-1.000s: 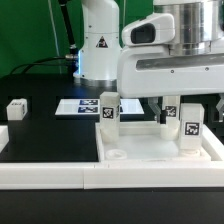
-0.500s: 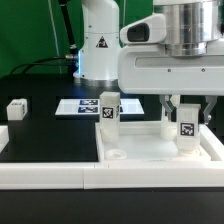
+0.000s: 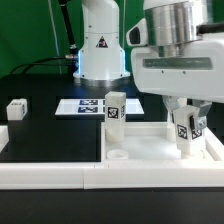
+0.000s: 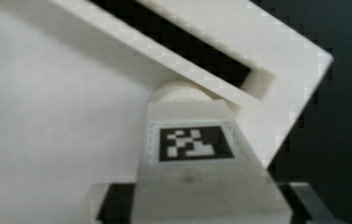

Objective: Assemble square table

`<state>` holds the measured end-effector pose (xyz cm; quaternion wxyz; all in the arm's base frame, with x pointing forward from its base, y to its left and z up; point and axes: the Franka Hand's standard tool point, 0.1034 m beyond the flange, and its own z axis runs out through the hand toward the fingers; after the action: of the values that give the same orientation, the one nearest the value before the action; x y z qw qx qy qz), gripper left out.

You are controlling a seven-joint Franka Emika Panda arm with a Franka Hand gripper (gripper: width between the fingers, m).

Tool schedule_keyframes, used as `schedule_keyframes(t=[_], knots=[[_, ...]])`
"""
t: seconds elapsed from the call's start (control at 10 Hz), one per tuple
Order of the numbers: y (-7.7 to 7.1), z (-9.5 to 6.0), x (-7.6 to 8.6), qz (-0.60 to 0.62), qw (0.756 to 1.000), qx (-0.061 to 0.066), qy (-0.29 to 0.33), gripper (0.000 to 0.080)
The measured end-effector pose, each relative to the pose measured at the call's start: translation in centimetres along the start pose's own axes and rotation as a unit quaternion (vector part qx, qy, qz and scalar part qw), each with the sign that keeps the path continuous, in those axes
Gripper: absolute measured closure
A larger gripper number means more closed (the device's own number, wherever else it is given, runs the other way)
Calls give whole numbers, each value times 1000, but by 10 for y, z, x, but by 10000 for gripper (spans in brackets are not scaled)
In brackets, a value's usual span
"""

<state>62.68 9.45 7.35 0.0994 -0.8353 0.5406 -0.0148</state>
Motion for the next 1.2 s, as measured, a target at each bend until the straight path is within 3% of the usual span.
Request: schedule_keyframes(t=[0.2,0.4,0.7,0.8,0.9,1.0,1.2], knots=[[-1,1,-6,103,995,5,-4,509],[-5,2,-15,231,973,7,-8,508],[-5,3,-16,231,973,6,-8,508],[-5,3,-17,223,975,5,-7,306],[-8,1,-19,133,991,-1,-3,306],[-11,1,-21,61,998,-2,1,185],[-9,1,-18,-13,1000,-3,1,152]])
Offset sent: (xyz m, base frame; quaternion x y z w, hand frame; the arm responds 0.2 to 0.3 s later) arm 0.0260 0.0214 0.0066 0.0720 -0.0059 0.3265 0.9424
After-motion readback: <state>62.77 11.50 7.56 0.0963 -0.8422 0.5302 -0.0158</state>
